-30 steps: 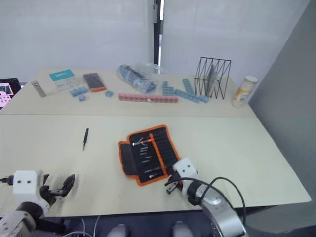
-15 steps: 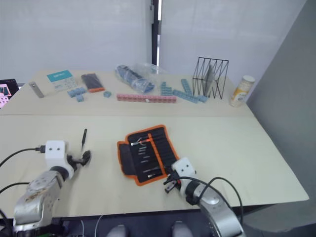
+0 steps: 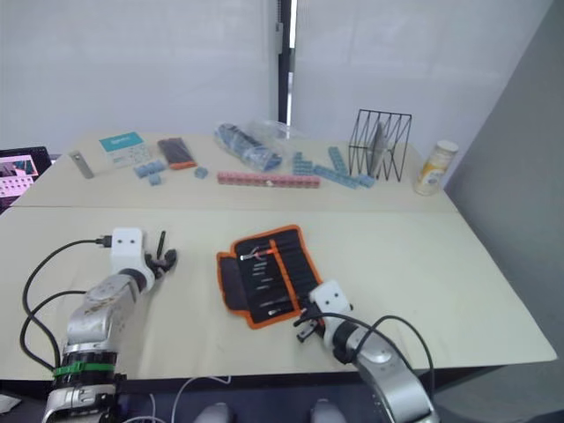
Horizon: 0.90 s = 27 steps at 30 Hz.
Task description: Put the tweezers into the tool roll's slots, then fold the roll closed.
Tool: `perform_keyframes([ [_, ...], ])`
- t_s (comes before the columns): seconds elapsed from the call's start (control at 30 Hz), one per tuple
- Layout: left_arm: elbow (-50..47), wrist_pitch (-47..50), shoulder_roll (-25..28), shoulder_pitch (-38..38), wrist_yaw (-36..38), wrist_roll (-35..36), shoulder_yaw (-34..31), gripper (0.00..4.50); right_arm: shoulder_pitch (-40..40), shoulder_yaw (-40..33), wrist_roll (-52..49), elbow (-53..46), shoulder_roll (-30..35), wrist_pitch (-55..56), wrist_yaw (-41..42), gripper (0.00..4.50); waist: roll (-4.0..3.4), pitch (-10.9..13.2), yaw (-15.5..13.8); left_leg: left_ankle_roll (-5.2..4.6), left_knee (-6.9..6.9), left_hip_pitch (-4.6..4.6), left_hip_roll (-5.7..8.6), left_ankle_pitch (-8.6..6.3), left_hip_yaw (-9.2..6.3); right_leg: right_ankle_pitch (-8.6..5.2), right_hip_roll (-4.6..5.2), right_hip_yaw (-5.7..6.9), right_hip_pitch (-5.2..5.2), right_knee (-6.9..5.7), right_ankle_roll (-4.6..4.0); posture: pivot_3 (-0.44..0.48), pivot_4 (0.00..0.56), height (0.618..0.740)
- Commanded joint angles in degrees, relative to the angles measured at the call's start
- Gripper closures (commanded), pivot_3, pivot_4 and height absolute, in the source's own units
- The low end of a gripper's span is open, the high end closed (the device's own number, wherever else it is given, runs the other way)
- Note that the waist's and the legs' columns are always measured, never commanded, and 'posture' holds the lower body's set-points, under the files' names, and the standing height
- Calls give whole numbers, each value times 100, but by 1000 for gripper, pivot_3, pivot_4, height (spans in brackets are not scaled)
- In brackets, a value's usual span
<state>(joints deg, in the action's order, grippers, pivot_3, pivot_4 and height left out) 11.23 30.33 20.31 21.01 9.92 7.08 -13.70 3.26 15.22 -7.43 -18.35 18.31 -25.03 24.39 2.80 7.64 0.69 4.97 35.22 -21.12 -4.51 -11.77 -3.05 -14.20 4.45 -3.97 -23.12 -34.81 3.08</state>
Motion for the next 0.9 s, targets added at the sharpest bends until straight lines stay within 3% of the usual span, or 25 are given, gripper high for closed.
perform_keyframes([
  [0.03, 530, -120, -84, 173, 46, -65, 196, 2233, 251, 315, 161, 634, 71, -529, 59, 4500, -10, -5, 3, 0, 0, 0, 2, 0, -4, 0, 0, 0, 0, 0, 0, 0, 150, 717],
  [0.27, 387, -124, 23, 84, -9, -50, 77, 4487, 292, 284, 175, 610, 66, -525, 36, 4500, -19, -13, 28, 0, -10, 3, 4, 0, -6, 0, -2, -1, 0, -6, 1, 0, 150, 717],
  [0.37, 120, -233, 221, 48, 132, -29, 43, 4487, 318, 287, 177, 592, 74, -524, 34, 4500, -18, -13, 31, 0, -12, 3, 4, 0, -5, 0, -2, -1, -2, -6, 0, 0, 150, 717],
  [0.53, -764, -607, 881, -24, 1273, 251, 178, 4487, 303, 288, 180, 608, 81, -522, 47, 4500, 37, 17, 57, 1, -31, -6, 1, 0, -5, 0, -3, -1, -20, -4, 0, 0, 150, 717],
  [0.6, -1198, -521, 1146, -45, 1978, 671, 164, 4487, 286, 287, 183, 617, 89, -523, 66, 4500, 46, 22, 68, 2, -36, -8, 0, -1, -3, 0, -2, 0, -23, -4, -1, 0, 150, 717],
  [0.73, -2074, 570, 1797, -84, 3421, 1768, 370, 4487, 239, 289, 195, 641, 129, -524, 131, 4500, 42, 25, 106, 6, -38, -11, -2, -4, 1, 0, 0, -1, -30, 0, -2, 0, 150, 717],
  [0.9, -2739, 1473, 2753, -87, 4667, 2325, 1070, 4487, 184, 271, 200, 661, 164, -536, 181, 4500, 45, 36, 177, 9, -40, -28, -3, -5, -1, -2, 1, -2, -49, 4, -4, 0, 150, 717],
])
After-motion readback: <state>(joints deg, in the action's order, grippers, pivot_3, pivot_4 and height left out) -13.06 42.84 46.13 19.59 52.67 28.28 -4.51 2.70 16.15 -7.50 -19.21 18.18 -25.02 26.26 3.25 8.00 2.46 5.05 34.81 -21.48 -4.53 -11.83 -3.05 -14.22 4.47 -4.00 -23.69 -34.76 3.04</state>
